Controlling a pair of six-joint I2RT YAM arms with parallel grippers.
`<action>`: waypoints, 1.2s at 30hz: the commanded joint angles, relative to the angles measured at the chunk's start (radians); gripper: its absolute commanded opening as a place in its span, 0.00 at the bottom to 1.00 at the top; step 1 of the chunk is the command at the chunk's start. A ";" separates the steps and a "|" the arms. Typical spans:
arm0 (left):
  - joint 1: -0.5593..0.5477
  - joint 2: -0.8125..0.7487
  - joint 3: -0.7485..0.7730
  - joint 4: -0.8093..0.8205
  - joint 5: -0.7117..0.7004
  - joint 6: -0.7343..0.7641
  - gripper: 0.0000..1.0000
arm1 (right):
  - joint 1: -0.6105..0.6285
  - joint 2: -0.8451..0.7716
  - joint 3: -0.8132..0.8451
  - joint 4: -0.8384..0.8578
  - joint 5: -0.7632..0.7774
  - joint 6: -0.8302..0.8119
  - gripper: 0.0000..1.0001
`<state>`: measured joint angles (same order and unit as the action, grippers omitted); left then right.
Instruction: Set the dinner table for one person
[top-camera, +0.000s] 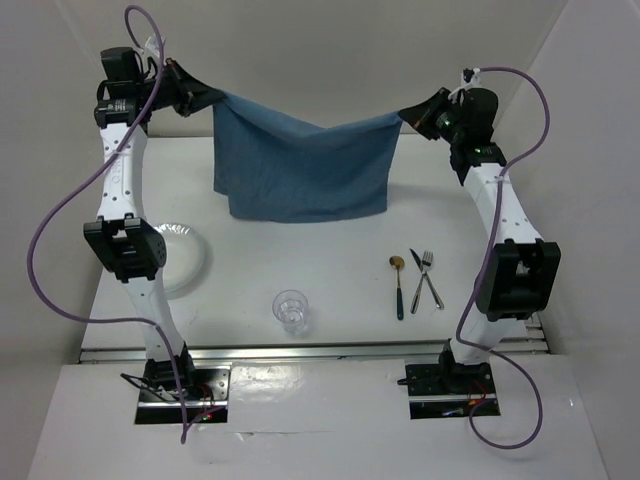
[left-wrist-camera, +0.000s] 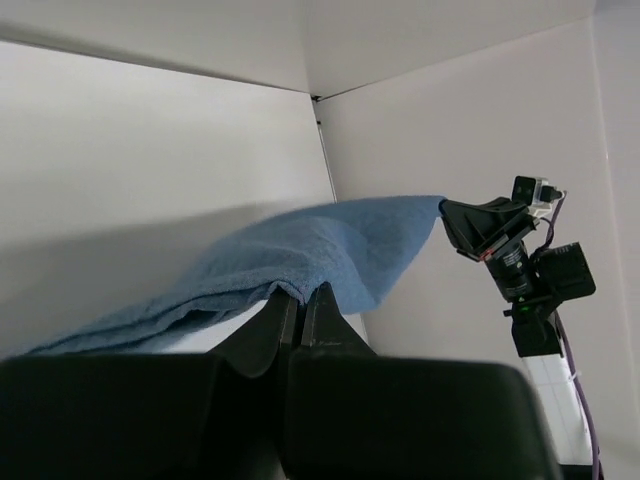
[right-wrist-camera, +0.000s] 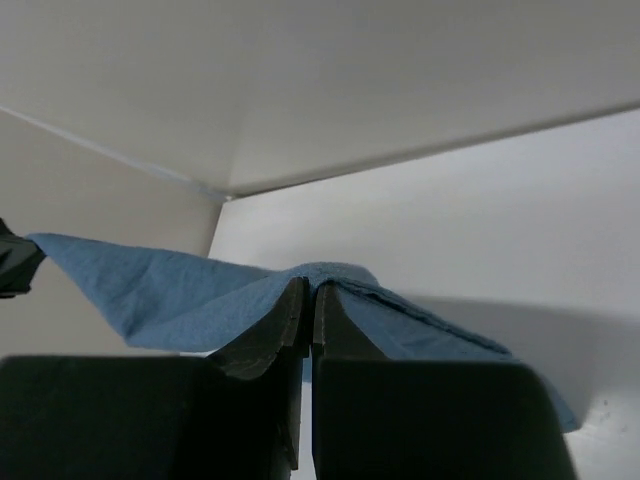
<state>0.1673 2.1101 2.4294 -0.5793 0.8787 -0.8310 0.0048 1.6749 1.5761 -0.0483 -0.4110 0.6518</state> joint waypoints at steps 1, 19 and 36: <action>0.006 0.017 0.065 0.232 0.080 -0.109 0.00 | -0.023 0.002 0.090 0.226 -0.025 0.040 0.00; 0.006 -0.429 -1.026 -0.063 -0.144 0.363 1.00 | -0.022 -0.305 -0.775 0.164 -0.088 -0.072 0.85; -0.086 -0.101 -0.601 -0.168 -0.624 0.247 0.57 | 0.078 0.198 -0.061 -0.373 0.281 -0.219 0.03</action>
<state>0.1181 1.9491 1.8179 -0.7052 0.3298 -0.5583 0.0689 1.7752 1.4464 -0.2497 -0.2184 0.4652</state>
